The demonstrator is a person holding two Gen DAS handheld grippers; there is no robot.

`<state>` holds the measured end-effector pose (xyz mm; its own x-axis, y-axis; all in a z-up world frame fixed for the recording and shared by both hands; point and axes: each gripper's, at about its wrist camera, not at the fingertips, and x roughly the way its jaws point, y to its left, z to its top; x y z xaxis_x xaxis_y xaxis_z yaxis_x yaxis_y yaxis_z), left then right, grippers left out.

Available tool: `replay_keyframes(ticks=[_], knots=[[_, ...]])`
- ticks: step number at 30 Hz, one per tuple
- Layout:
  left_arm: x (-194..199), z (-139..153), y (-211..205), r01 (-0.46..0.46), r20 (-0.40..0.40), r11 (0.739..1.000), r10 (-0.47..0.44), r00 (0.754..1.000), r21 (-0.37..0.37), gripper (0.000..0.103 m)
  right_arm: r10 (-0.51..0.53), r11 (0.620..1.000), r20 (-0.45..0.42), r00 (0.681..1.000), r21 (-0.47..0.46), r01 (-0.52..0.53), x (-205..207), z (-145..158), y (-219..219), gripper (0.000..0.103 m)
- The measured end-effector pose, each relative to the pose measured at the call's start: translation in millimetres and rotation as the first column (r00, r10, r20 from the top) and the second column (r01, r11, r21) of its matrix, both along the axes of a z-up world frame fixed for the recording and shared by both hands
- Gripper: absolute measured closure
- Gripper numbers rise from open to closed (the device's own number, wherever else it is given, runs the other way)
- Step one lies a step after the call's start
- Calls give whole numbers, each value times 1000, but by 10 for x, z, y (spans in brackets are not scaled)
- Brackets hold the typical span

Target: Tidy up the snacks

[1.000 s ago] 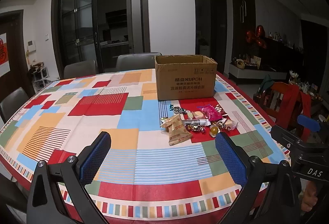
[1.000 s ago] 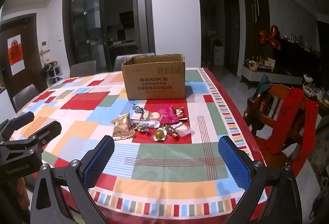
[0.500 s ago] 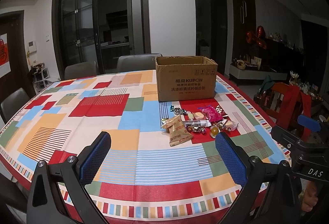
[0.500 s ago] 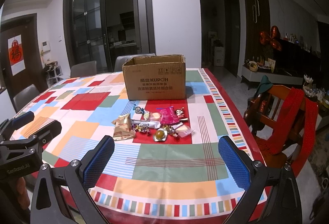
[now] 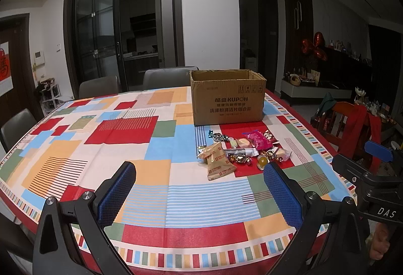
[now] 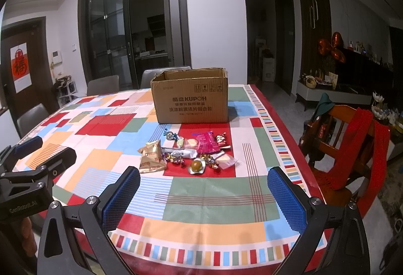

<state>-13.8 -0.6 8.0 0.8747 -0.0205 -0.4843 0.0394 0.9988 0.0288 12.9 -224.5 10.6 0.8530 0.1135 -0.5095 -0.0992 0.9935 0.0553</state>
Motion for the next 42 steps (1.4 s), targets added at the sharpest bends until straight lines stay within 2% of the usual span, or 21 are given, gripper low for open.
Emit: replay_keyframes(ticks=[32,42], knots=[[16,61,12,-3,-3,1000,3,1000,-3,0,3,1000,7,1000,2,-3,-14,33,13,1],[227,9,-99,33,-7,999,-32,999,12,0,-23,1000,26,999,3,23,77,46,10,1]])
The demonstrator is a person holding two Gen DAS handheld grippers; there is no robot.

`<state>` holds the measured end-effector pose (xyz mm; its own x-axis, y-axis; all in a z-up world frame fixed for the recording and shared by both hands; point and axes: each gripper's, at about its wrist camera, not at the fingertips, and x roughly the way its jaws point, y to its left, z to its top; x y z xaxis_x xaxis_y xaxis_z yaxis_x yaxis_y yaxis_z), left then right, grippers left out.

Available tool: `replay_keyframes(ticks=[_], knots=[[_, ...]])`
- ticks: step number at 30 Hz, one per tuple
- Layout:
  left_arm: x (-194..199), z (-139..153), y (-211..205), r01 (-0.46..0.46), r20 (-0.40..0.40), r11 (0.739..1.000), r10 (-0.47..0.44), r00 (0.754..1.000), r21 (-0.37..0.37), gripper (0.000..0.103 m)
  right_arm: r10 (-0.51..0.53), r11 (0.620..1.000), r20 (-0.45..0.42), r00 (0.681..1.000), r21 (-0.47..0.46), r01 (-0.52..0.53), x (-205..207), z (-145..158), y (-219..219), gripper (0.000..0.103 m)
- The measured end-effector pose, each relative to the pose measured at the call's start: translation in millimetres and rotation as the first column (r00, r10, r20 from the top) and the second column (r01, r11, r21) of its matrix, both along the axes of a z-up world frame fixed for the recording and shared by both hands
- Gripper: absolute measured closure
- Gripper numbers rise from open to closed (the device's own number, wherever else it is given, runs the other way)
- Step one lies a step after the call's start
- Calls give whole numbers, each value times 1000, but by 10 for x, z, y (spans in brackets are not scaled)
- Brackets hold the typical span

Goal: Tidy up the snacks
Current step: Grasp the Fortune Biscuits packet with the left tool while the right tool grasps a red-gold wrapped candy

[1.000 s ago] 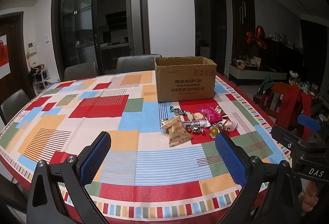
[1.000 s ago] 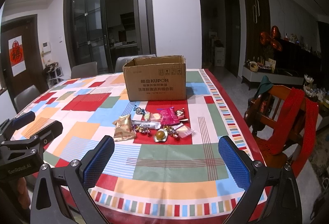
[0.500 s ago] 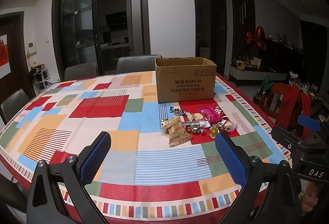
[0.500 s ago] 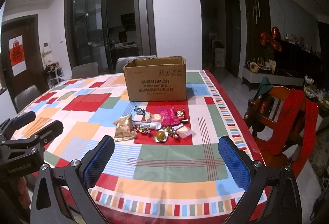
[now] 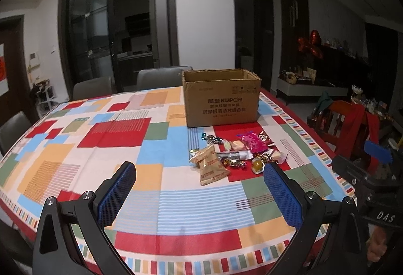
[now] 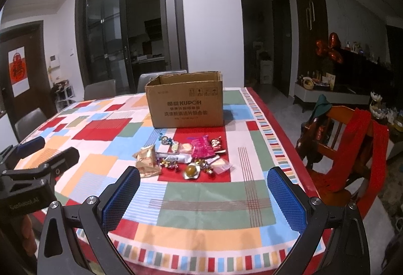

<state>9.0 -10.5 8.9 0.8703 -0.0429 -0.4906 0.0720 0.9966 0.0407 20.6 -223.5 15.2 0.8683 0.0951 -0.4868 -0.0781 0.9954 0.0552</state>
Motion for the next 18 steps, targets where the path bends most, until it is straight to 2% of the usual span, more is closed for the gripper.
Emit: replay_keyframes(ticks=[9,11,18], knots=[[255,-133,-52,6,-13,1000,-6,1000,9,1,23,999,-24,999,-25,-24,308,-187,-52,1],[342,-158,-55,7,-24,1000,-6,1000,7,4,28,999,-34,999,-23,-28,380,-218,-58,2],[715,-324,-80,5,-96,1000,-6,995,-13,10,55,997,-76,996,-44,-59,733,-353,-46,19]])
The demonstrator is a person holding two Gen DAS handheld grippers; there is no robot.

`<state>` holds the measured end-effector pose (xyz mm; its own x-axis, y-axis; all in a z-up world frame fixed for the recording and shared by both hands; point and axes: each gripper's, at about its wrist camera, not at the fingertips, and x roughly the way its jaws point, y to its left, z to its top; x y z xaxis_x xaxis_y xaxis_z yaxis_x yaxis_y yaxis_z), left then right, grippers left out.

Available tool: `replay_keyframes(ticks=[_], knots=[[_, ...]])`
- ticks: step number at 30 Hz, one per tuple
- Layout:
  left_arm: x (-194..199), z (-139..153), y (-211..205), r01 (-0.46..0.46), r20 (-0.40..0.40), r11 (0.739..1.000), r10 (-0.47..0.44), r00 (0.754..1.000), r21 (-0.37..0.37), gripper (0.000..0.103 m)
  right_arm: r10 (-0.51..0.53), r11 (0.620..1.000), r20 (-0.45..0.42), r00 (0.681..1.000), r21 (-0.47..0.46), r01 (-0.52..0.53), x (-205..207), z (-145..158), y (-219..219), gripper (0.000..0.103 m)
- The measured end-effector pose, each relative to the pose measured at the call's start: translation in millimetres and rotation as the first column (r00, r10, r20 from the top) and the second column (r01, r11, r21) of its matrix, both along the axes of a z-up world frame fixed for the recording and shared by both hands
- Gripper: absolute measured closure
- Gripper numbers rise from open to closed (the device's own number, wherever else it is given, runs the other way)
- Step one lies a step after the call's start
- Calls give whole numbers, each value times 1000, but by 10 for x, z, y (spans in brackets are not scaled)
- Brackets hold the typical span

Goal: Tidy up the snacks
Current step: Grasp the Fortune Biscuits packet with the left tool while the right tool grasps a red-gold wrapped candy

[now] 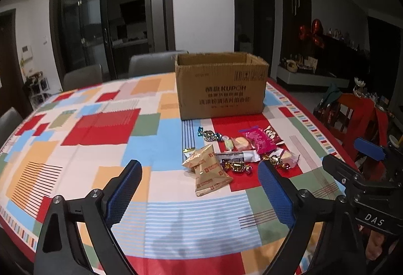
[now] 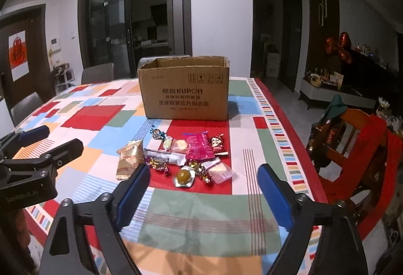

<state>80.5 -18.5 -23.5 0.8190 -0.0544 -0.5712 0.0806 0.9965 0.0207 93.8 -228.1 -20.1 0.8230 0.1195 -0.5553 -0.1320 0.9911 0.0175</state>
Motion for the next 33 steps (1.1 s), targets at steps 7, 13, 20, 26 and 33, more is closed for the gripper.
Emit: replay_keyframes(ticks=[7,13,20,26,33], knots=[[345,-211,8,-7,-95,1000,4,995,-29,17,31,1000,-75,997,-1,-32,326,-205,32,32],[608,-410,-12,-12,-171,999,3,985,-49,22,52,998,-135,989,-12,-54,587,-388,52,42],[895,-684,-40,-23,-268,998,4,963,-66,32,65,998,-202,977,-5,-67,872,-600,28,55],[1049,-850,-66,-24,-320,997,-2,947,-75,36,83,997,-248,965,11,-82,1009,-766,34,61],[1164,-944,-77,-28,-345,996,-2,939,-84,42,95,995,-267,959,9,-96,1099,-848,59,67]])
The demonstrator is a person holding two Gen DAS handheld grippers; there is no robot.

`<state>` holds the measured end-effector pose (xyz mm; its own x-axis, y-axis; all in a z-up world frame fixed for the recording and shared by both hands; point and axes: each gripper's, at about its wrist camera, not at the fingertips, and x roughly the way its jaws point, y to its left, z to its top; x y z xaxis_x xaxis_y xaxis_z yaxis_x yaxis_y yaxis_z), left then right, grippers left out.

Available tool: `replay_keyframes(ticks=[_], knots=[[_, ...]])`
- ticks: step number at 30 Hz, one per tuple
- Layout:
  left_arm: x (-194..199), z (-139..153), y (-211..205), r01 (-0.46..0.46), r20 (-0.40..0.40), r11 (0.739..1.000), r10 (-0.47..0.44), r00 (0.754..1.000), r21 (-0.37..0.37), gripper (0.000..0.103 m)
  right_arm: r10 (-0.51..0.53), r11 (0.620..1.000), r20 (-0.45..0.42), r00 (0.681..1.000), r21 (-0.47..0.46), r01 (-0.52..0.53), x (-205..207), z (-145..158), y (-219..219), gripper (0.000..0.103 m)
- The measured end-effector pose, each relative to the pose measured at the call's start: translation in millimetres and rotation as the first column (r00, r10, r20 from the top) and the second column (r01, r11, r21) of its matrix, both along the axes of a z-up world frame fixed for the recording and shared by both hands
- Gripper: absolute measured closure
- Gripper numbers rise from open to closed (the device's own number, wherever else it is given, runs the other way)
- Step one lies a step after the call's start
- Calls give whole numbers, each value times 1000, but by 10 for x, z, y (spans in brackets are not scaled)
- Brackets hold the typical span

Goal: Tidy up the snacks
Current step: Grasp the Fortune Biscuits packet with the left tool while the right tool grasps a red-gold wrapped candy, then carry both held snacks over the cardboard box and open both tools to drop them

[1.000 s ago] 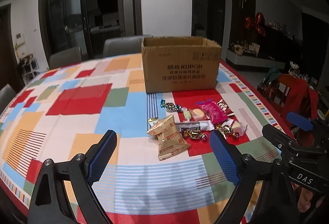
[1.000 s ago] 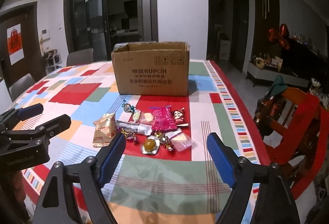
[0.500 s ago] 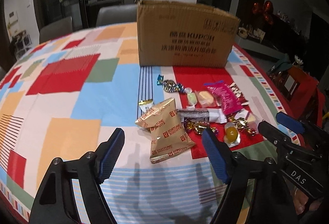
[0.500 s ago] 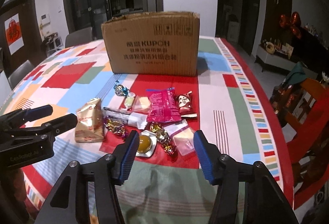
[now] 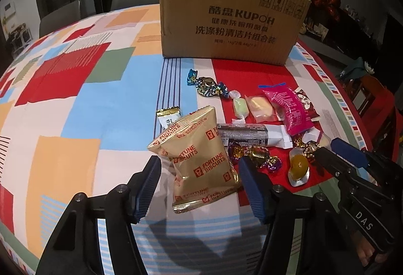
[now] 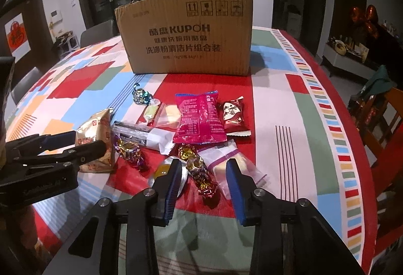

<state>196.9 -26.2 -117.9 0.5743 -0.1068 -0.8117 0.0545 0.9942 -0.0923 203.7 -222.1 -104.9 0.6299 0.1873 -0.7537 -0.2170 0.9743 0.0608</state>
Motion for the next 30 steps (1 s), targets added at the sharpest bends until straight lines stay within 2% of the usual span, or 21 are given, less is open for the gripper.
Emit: replay_keyframes(ticks=[4,7,14,30], knots=[[46,-30,2,0,-14,1000,0,1000,-5,47,7,1000,-7,1000,0,-7,43,-31,18,71],[67,-50,0,4,-26,1000,-4,1000,-12,56,17,1000,-9,1000,-6,-17,59,-49,46,77],[56,-45,4,6,-28,1000,-7,1000,-15,58,30,999,-10,999,-12,-30,57,-65,79,86],[-251,395,5,46,78,999,-45,996,-14,58,36,999,83,996,21,-37,-207,358,112,88]])
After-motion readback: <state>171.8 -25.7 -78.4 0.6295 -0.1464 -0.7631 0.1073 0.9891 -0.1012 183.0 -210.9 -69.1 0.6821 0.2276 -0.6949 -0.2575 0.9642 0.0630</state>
